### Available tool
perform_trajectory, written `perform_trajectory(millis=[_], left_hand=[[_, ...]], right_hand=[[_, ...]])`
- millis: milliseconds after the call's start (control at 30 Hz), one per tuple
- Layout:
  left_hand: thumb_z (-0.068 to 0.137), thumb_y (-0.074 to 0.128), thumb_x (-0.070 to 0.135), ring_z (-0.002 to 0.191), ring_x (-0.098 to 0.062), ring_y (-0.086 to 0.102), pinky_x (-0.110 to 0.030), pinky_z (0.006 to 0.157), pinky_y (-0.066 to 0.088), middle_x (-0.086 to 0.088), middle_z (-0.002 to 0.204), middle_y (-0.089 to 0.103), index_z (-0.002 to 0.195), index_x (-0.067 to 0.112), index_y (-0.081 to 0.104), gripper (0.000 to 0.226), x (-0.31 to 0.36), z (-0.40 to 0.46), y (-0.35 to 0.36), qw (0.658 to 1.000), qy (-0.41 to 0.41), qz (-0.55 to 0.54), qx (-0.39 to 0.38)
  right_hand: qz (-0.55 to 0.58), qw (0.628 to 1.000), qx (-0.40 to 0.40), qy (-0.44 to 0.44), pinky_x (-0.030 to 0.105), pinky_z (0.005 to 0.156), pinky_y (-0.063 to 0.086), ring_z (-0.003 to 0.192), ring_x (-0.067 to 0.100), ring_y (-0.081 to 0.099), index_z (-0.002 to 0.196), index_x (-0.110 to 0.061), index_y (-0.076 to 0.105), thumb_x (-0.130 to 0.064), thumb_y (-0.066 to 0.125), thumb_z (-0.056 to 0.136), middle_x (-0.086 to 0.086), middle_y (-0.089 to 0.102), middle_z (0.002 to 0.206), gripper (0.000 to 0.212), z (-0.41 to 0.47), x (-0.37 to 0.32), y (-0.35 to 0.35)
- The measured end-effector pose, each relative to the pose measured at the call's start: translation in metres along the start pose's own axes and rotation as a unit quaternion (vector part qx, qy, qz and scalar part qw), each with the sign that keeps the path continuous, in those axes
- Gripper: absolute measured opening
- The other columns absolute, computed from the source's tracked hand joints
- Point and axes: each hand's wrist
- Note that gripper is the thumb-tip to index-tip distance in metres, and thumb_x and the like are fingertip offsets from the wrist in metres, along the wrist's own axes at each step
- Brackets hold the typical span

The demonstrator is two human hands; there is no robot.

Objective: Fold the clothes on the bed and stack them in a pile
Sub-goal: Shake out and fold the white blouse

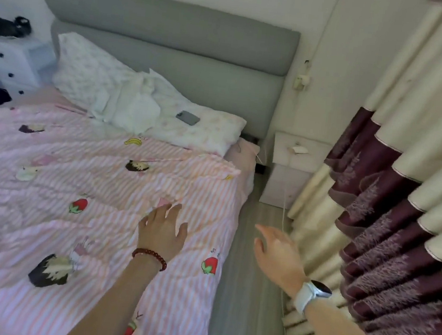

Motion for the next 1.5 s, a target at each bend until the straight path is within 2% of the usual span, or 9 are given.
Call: perform_trajectory(millis=[167,433,767,967,1167,1267,1367,1433,1500], left_hand=[[0.095,0.040,0.040,0.137,-0.021,0.027,-0.042,0.109,0.025,-0.003,0.150,0.029,0.143,0.023,0.032,0.051,-0.028,0.102,-0.008,0.998,-0.063,-0.004,0.023],[0.093,0.045,0.039,0.135,-0.024,0.029,-0.044,0.108,0.026,-0.003,0.149,0.030,0.141,0.024,0.033,0.052,-0.089,0.281,-0.018,0.982,-0.174,-0.051,0.056],[0.093,0.045,0.037,0.138,-0.026,0.023,-0.043,0.106,0.028,-0.005,0.153,0.019,0.144,0.024,0.025,0.057,-0.173,0.420,-0.016,0.937,-0.332,-0.096,0.042],[0.093,0.040,0.045,0.142,-0.025,0.012,-0.044,0.108,0.029,-0.002,0.156,0.006,0.147,0.030,0.012,0.063,-0.221,0.513,0.057,0.898,-0.428,-0.103,-0.012],[0.088,0.030,0.066,0.142,-0.030,-0.014,-0.054,0.112,0.010,0.001,0.155,-0.018,0.145,0.039,-0.009,0.074,-0.280,0.573,0.145,0.865,-0.492,-0.051,-0.084],[0.082,0.028,0.071,0.142,-0.027,-0.017,-0.058,0.110,0.006,0.005,0.155,-0.019,0.143,0.045,-0.010,0.076,-0.298,0.574,0.194,0.846,-0.519,-0.054,-0.112],[0.078,0.027,0.074,0.142,-0.023,-0.018,-0.057,0.110,0.000,0.009,0.154,-0.021,0.141,0.049,-0.011,0.078,-0.314,0.571,0.217,0.842,-0.524,-0.056,-0.116],[0.078,0.030,0.076,0.142,-0.021,-0.019,-0.056,0.111,0.000,0.011,0.153,-0.022,0.141,0.051,-0.011,0.078,-0.324,0.569,0.217,0.843,-0.514,-0.083,-0.135],[0.081,0.034,0.074,0.142,-0.021,-0.017,-0.055,0.112,0.003,0.011,0.153,-0.021,0.142,0.050,-0.008,0.077,-0.330,0.567,0.208,0.849,-0.494,-0.113,-0.148]], right_hand=[[0.006,0.997,-0.007,-0.082,0.033,0.095,0.039,0.113,0.024,0.052,0.130,-0.015,0.049,-0.026,0.042,0.095,0.005,0.057,0.126,0.038,0.129,-0.024,-0.001],[0.012,0.979,-0.080,-0.185,0.034,0.104,0.035,0.126,0.018,0.041,0.140,-0.021,0.036,-0.032,0.037,0.098,-0.002,0.045,0.139,0.044,0.349,-0.093,0.008],[0.034,0.952,-0.160,-0.260,0.034,0.106,0.031,0.133,0.018,0.032,0.141,-0.019,0.035,-0.030,0.035,0.098,-0.002,0.038,0.145,0.045,0.566,-0.197,0.064],[0.104,0.939,-0.217,-0.246,0.035,0.106,0.032,0.132,0.023,0.034,0.142,-0.010,0.032,-0.025,0.038,0.098,0.010,0.037,0.144,0.047,0.712,-0.263,0.157],[0.182,0.944,-0.131,-0.243,0.039,0.108,0.028,0.135,0.030,0.025,0.145,-0.005,0.021,-0.028,0.047,0.095,0.014,0.027,0.147,0.061,0.827,-0.321,0.230],[0.256,0.942,-0.109,-0.189,0.036,0.111,0.018,0.139,0.029,0.016,0.147,-0.004,0.008,-0.031,0.052,0.093,0.015,0.015,0.151,0.075,0.873,-0.341,0.262],[0.381,0.909,-0.139,-0.094,0.033,0.115,0.015,0.142,0.022,0.013,0.148,-0.008,-0.004,-0.032,0.059,0.089,0.011,0.007,0.154,0.089,0.907,-0.368,0.279],[0.457,0.879,-0.132,-0.032,0.029,0.112,0.023,0.138,0.021,0.025,0.148,-0.012,0.007,-0.024,0.062,0.088,0.008,0.021,0.152,0.082,0.919,-0.385,0.284],[0.486,0.865,-0.122,-0.017,0.025,0.102,0.034,0.126,0.023,0.043,0.141,-0.010,0.033,-0.011,0.054,0.089,0.008,0.044,0.139,0.056,0.917,-0.398,0.283]])
Point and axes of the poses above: each hand's wrist, its own z-axis towards the middle knuckle, its own y-axis out of the palm, x = y × z
